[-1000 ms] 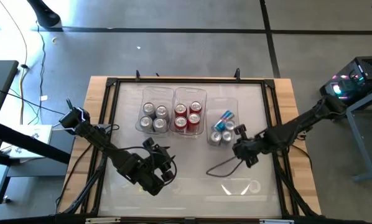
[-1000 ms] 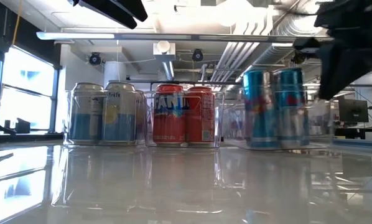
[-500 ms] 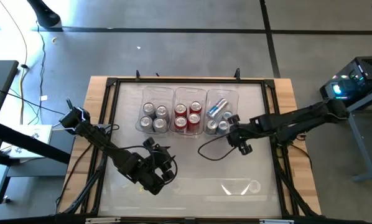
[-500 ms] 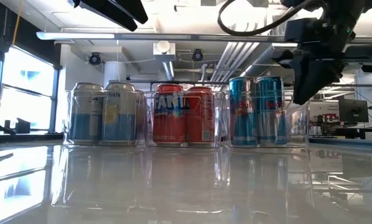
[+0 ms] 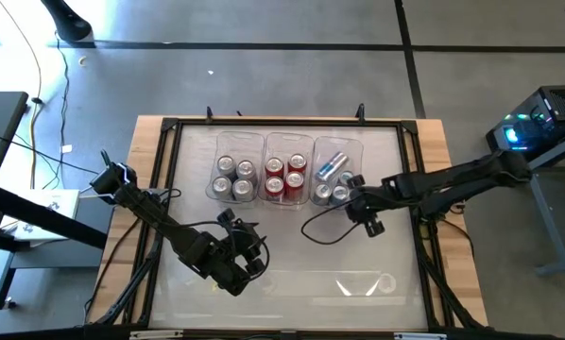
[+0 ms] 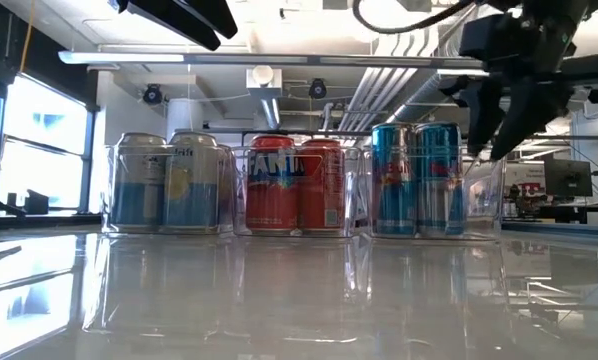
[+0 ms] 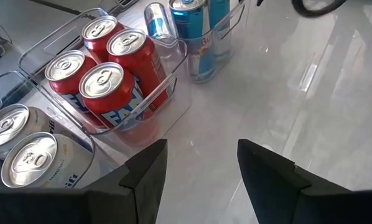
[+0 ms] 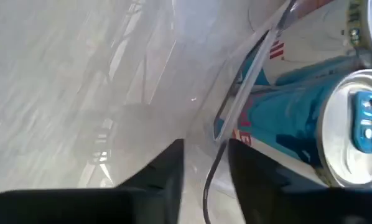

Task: Sort soda cans
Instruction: Move the top right transparent bin to the center of the table, aligned to the right of the other transparent bins, then put the top left blue soda can inside the right transparent bin upright

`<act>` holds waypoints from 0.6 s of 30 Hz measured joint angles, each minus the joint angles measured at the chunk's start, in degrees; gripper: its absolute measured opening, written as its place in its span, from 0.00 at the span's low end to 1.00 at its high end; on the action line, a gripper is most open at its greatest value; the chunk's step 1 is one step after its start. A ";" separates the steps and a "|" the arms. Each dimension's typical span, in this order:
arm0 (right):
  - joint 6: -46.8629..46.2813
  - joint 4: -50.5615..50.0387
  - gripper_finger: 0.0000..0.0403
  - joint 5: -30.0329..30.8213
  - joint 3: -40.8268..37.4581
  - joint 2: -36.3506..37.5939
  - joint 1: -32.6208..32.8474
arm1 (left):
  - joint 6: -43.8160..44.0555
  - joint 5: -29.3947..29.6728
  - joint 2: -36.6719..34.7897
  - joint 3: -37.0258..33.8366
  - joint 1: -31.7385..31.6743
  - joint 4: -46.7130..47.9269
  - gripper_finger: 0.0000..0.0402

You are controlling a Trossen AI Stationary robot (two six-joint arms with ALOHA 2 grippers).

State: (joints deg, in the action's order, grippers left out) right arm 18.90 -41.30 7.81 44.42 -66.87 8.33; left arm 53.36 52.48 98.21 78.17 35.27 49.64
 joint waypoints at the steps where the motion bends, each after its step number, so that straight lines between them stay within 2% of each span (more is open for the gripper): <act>1: -0.12 -0.48 0.33 -0.04 0.31 0.41 0.03 | 0.00 -0.06 0.00 0.01 0.00 -0.01 0.47; 6: -3.28 -3.26 0.45 -1.05 4.68 2.47 0.12 | 0.20 -0.08 0.00 -0.02 -0.06 -0.13 0.47; 12: -14.68 -11.60 0.47 -1.92 12.51 4.59 0.62 | 1.03 0.89 0.00 0.00 -0.95 -0.51 0.47; 16: -18.10 -8.82 0.47 2.07 10.17 10.85 3.74 | -0.55 5.68 0.00 0.01 -3.90 -5.15 0.47; 18: -22.12 -8.55 0.47 5.93 7.14 14.70 5.74 | -4.91 5.26 0.00 0.01 -6.74 -10.87 0.47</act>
State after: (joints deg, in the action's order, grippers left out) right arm -3.23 -49.85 13.74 51.56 -52.17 14.07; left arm 48.46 57.74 98.21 78.17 28.52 38.76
